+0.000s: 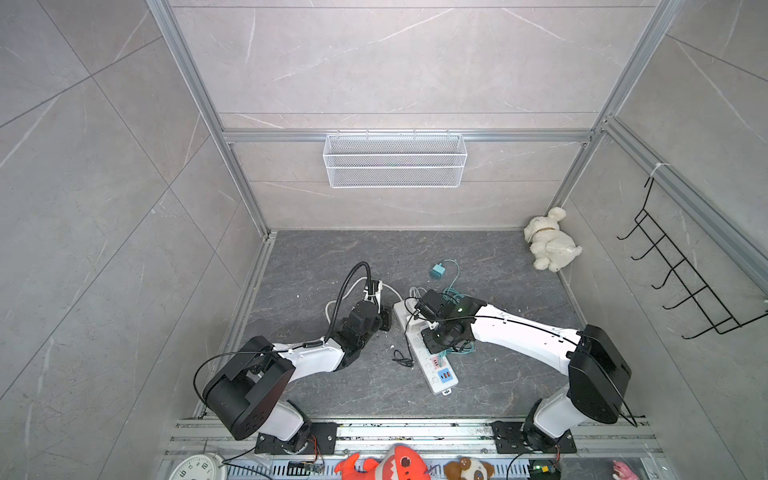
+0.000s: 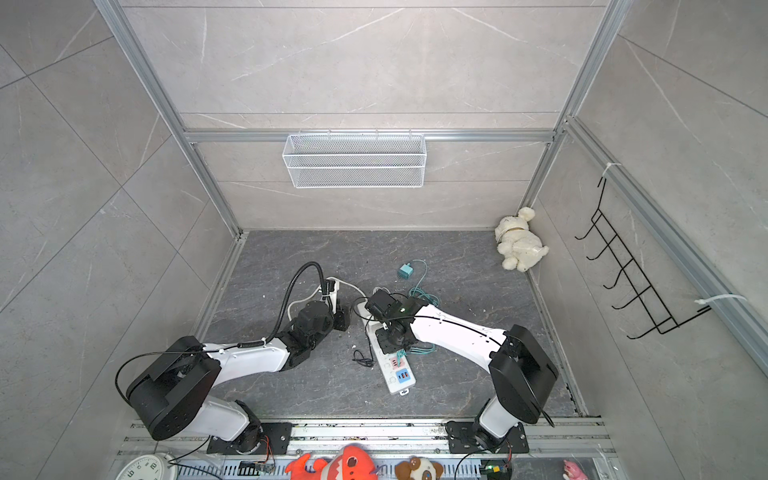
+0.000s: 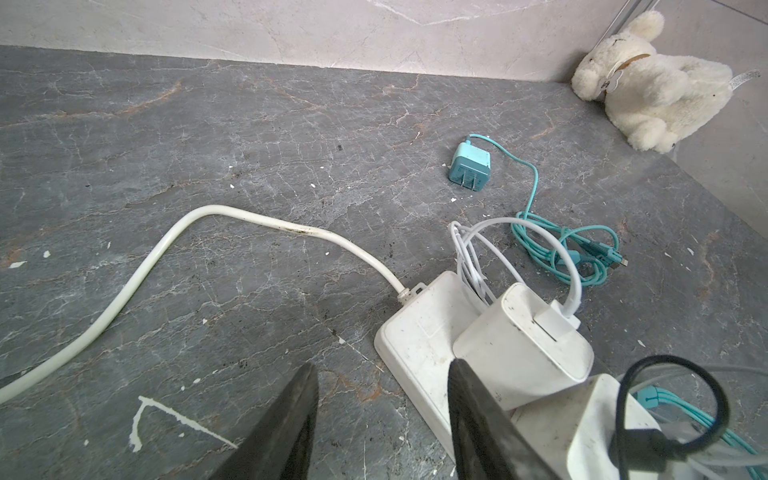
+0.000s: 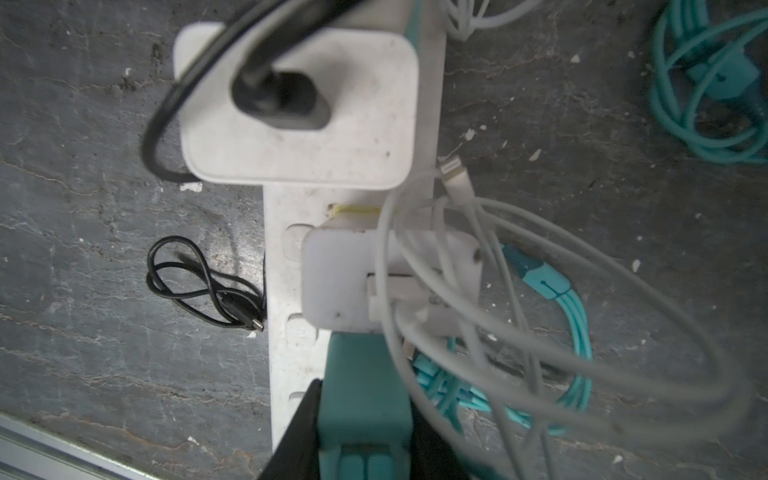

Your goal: Insert the plug

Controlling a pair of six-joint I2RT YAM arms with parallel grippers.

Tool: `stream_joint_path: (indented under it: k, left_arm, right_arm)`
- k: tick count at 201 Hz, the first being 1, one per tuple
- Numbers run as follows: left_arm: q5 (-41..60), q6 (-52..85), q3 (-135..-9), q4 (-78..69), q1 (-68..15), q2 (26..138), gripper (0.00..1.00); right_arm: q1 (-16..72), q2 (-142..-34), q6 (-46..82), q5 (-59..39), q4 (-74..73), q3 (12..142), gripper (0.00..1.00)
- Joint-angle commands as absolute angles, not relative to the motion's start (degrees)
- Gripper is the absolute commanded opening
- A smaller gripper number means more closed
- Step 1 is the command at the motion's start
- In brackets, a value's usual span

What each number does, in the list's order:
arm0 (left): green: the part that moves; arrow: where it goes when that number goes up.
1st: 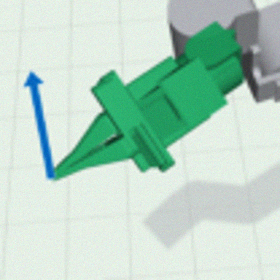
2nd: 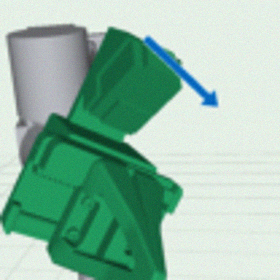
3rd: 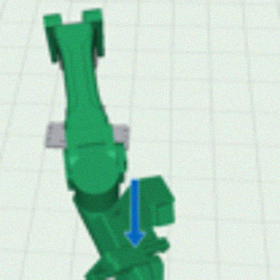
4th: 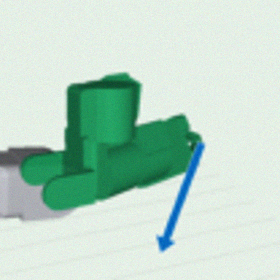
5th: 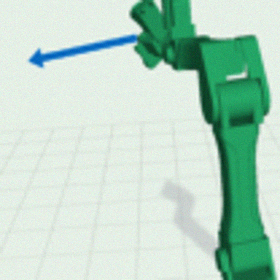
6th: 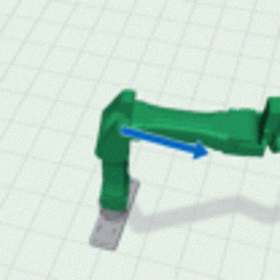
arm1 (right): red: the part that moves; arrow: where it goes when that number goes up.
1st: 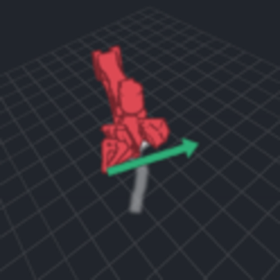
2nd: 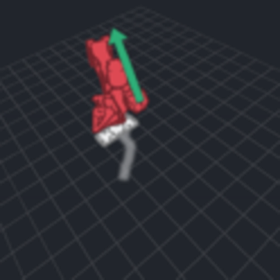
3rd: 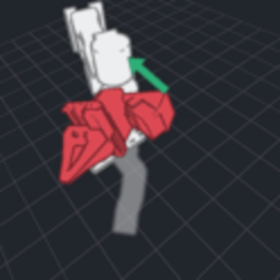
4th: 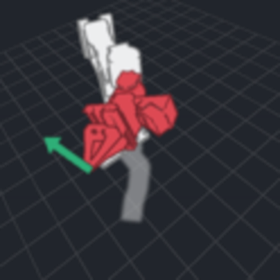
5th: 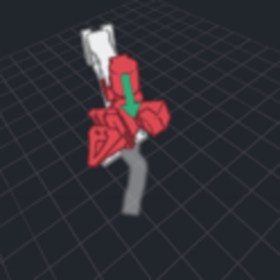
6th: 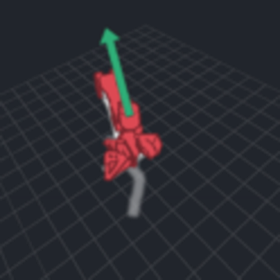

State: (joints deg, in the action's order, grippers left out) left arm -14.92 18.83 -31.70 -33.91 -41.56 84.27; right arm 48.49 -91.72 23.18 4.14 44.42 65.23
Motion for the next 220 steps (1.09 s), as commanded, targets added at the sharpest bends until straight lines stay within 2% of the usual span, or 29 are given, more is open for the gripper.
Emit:
stream_joint_path:
  k: [1,220]
  left_arm:
    - [-15.67,17.69,-33.18,-36.65,-41.84,83.94,0.53]
    - [-16.52,17.58,-31.91,-38.45,-42.17,83.67,0.52]
  right_arm:
    - [48.35,-90.88,24.04,4.95,43.08,64.44,0.10]
    - [49.40,-88.60,24.82,4.25,46.24,64.97,0.09]
